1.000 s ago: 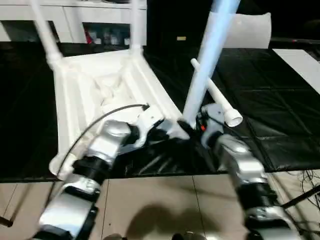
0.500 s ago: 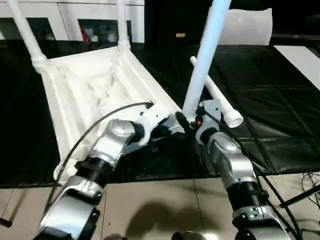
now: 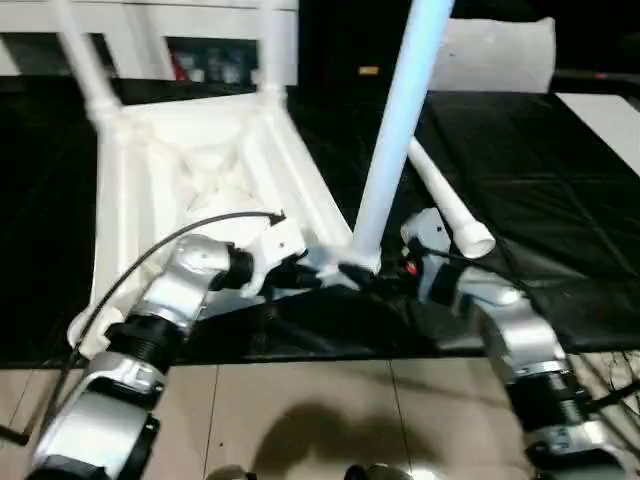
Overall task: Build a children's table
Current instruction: Rotate leg to tighten
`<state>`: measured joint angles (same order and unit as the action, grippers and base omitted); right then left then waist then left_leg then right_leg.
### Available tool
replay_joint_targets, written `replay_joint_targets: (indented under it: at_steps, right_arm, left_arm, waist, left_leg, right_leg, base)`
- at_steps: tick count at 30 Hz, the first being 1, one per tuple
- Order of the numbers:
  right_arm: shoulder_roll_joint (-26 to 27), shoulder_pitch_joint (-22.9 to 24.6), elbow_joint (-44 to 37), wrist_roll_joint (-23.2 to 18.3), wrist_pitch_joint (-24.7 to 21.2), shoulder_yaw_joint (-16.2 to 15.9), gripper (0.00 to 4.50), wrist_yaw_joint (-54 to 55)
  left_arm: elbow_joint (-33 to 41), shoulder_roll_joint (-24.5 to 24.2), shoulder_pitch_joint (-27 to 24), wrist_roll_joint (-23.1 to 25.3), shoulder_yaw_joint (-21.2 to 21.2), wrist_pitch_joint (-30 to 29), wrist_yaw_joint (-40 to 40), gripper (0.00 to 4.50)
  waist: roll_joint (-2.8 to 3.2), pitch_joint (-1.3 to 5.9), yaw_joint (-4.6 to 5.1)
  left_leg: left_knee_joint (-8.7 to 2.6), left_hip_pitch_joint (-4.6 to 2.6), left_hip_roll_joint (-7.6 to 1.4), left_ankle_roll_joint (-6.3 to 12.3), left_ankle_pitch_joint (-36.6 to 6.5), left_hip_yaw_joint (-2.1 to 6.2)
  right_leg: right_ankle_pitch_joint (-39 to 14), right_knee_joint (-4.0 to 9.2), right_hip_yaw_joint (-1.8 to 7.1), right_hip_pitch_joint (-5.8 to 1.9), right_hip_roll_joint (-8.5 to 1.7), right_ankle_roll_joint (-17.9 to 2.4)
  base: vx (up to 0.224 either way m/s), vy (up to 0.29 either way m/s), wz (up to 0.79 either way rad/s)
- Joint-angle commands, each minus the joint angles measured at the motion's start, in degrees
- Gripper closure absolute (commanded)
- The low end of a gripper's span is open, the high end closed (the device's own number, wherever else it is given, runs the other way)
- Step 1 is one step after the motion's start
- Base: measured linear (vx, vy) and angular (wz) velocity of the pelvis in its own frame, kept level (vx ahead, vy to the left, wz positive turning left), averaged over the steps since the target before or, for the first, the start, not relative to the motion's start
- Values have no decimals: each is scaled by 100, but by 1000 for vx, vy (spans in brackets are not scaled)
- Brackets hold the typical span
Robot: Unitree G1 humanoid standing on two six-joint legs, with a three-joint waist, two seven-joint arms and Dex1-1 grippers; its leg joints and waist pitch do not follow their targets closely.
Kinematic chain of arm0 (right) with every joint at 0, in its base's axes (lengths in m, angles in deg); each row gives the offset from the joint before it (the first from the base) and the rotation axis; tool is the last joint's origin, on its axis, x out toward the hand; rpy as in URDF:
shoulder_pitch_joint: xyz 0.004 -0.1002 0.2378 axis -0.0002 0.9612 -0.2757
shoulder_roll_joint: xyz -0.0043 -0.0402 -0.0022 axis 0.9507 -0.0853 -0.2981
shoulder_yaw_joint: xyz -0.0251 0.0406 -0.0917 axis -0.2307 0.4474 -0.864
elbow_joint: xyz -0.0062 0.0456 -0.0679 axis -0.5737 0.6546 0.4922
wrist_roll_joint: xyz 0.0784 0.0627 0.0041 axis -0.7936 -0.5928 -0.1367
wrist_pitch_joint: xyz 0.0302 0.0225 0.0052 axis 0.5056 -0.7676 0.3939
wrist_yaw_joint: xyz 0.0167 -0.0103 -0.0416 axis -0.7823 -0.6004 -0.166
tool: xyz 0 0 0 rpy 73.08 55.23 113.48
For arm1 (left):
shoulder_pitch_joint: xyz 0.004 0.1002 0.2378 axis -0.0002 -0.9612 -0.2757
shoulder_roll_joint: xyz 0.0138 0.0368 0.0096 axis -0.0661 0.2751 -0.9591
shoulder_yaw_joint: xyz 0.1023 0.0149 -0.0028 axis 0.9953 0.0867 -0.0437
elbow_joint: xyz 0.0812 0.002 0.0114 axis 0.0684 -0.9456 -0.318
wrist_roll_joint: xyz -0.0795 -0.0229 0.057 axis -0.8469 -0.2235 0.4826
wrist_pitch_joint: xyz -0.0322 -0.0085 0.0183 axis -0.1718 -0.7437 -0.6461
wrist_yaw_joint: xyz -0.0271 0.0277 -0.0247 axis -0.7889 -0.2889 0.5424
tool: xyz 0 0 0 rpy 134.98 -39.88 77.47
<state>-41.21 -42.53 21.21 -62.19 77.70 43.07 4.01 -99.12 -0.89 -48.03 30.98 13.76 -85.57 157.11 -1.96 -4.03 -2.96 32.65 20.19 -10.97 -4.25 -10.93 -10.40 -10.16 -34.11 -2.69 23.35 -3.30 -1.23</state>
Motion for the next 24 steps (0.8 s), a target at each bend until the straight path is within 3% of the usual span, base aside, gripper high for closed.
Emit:
replay_joint_targets:
  at_steps: [1,9,10,12,17,24]
  right_arm:
    - [-109,-72,-93,-117,88,-104,6,-361]
    - [-503,-287,133,-266,89,-157,52,-1230]
    - [-577,-336,161,-324,63,-200,84,-1402]
    - [-634,-378,209,-305,76,-276,91,-1555]
    - [-659,-428,326,-263,144,-376,134,-1742]
    - [-614,-525,515,-267,246,-431,200,-1844]
  left_arm:
    - [-73,-17,20,89,366,208,502,450]
    - [-368,-281,155,155,566,783,1231,450]
    - [-404,-327,180,139,598,867,1386,450]
    - [-451,-367,214,131,605,926,1482,450]
    - [-620,-393,327,155,614,1039,1552,450]
    - [-804,-374,423,152,602,1179,1663,450]
  waist:
    - [27,402,-21]
    - [20,408,-154]
    - [17,399,-179]
    - [8,397,-213]
    - [-4,375,-222]
    - [-10,376,-216]
  left_leg:
    - [-301,-43,-245,537,-589,34]
    - [-277,-36,-252,465,-580,21]
    - [-277,-38,-252,460,-597,15]
    - [-274,-41,-248,444,-648,11]
    - [-287,-31,-251,348,-752,26]
    - [-282,-25,-246,345,-698,28]
  right_leg:
    - [-312,285,282,-337,-464,-1548]
    - [-266,240,261,-347,-461,-1570]
    - [-325,247,263,-337,-464,-1547]
    - [-453,255,260,-333,-462,-1522]
    - [-807,284,257,-318,-477,-1416]
    - [-800,276,254,-318,-471,-1396]
  base:
    - [0,0,0]
    - [0,0,0]
    - [0,0,0]
    - [0,0,0]
    - [0,0,0]
    - [0,0,0]
